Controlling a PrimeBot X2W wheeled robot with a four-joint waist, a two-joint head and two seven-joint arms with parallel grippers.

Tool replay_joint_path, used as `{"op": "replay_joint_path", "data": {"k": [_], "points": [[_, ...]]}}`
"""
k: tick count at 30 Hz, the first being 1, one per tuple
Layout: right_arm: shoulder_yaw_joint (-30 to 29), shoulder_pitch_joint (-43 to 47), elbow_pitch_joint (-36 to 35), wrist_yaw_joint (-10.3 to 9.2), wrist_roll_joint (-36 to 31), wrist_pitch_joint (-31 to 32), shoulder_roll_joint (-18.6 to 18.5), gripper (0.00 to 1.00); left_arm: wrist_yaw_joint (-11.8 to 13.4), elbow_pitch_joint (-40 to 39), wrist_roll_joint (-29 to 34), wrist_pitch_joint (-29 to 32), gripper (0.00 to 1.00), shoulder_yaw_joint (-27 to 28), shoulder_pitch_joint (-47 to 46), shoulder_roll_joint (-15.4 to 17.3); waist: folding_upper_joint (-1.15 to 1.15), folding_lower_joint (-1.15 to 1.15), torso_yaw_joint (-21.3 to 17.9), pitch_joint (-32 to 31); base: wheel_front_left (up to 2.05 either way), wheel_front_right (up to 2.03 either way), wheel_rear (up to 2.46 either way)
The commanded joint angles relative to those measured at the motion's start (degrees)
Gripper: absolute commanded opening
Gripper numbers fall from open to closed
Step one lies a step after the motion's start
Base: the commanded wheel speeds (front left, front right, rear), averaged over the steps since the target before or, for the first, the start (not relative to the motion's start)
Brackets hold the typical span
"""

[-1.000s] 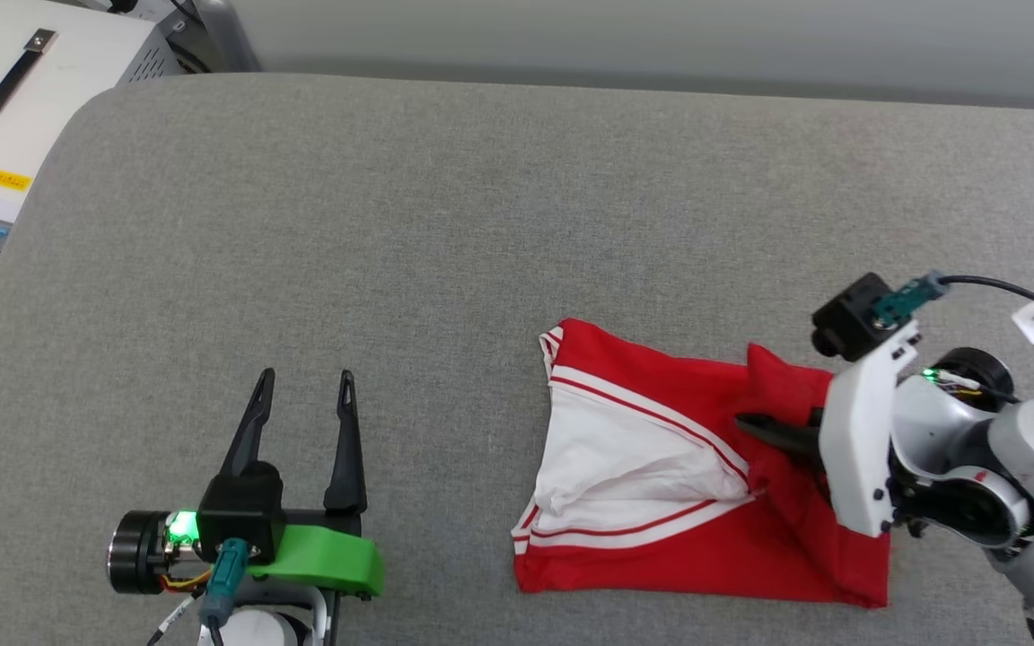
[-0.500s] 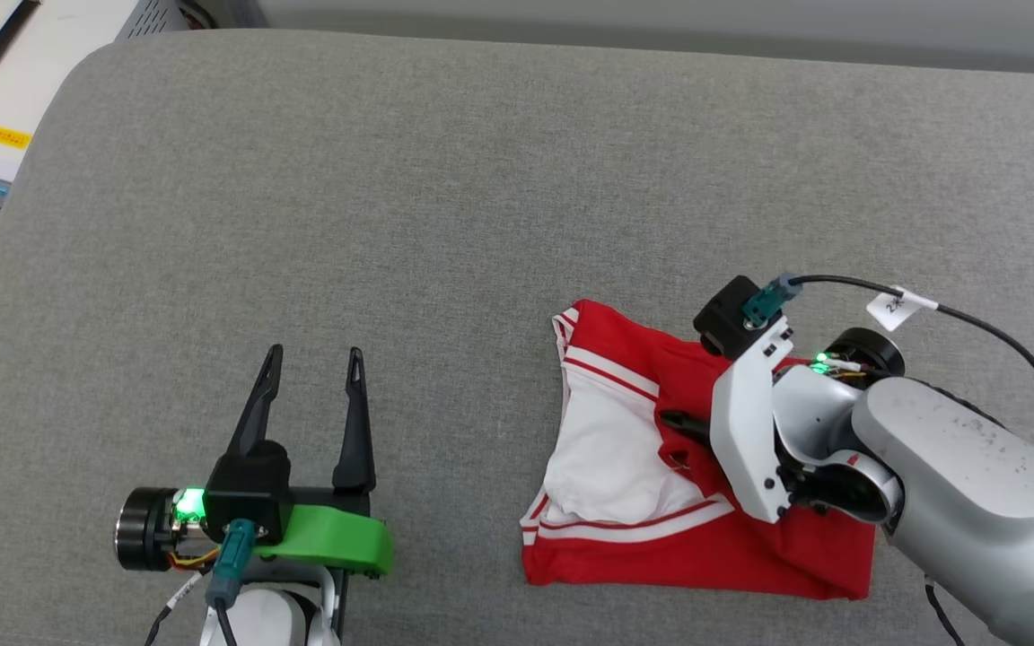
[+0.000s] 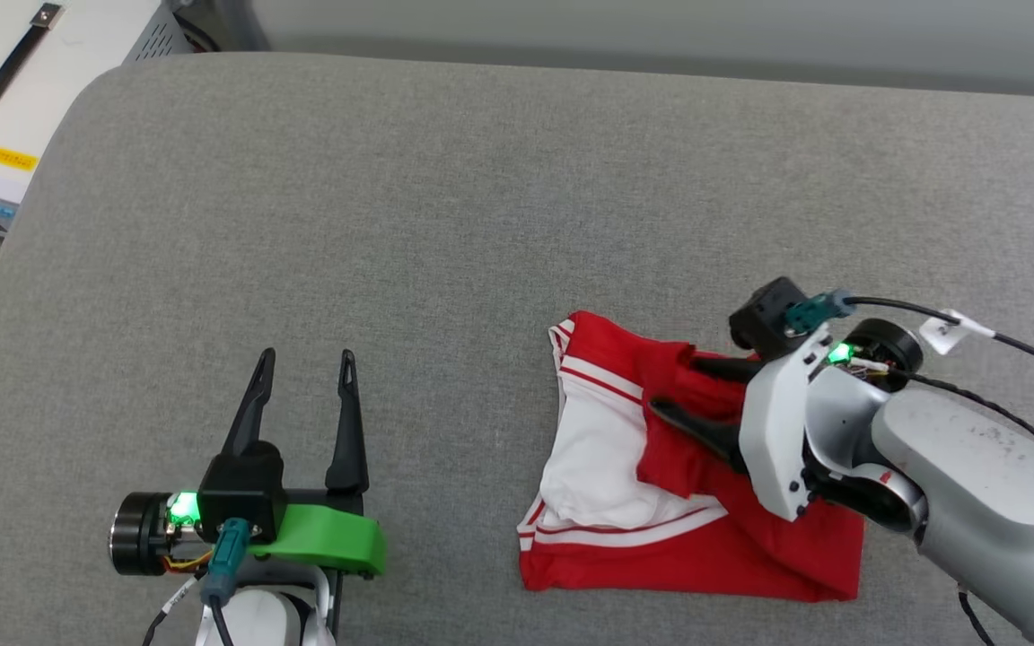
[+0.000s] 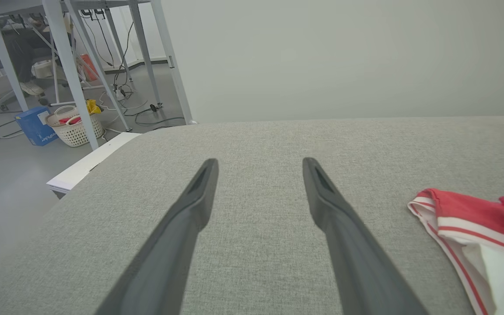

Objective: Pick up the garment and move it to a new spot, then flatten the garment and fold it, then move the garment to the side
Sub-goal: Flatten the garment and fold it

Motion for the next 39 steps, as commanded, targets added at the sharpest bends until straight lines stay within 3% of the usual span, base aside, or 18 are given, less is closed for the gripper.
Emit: {"op": "replay_joint_path", "data": {"k": [1, 8, 14, 20, 27, 33, 39], "points": [[-1.1, 0.61, -1.32, -0.04, 0.32, -2.3, -0.85, 1.0, 0.37, -0.13, 0.43, -0.34, 1.0, 0.44, 0.69, -0.22, 0.0, 0.0, -1.12, -1.73, 0.0, 0.0, 0.0], [-9.94, 4.39, -3.72, -0.04, -5.19, -14.2, -4.19, 1.0, 0.4, -0.45, 0.38, -0.34, 1.0, 1.53, 2.63, 0.01, 0.0, 0.0, -3.3, -4.91, 0.0, 0.0, 0.0], [-22.7, 10.45, -0.84, -0.04, -14.79, -24.1, -2.97, 1.0, 0.29, -1.03, 0.25, -0.34, 1.0, 2.13, 3.99, 0.07, 0.0, 0.0, -5.02, -6.86, 0.0, 0.0, 0.0], [-36.95, 18.66, 0.89, -0.04, -26.75, -29.35, 2.1, 1.0, 0.08, -1.74, 0.02, -0.34, 1.0, 2.71, 4.99, 0.05, 0.0, 0.0, -6.15, -8.33, 0.0, 0.0, 0.0], [-50.3, 29.53, -6.13, -0.04, -35.88, -30.37, 10.03, 1.0, -0.69, -1.94, 0.14, -0.34, 1.0, 2.65, 6.11, 0.13, 0.0, 0.0, -6.63, -9.83, 0.0, 0.0, 0.0], [-56.2, 38.41, -12.69, -0.04, -40.14, -30.4, 15.51, 1.0, -1.12, -1.84, 0.15, -0.34, 1.0, 2.6, 7.18, 0.15, 0.0, 0.0, -6.72, -10.96, 0.0, 0.0, 0.0], [-59.17, 43.78, -15.74, -0.04, -41.5, -30.41, 18.64, 1.0, -1.54, -1.39, -0.06, -0.34, 1.0, 2.5, 7.97, 0.12, 0.0, 0.0, -6.36, -11.54, 0.0, 0.0, 0.0]]}}
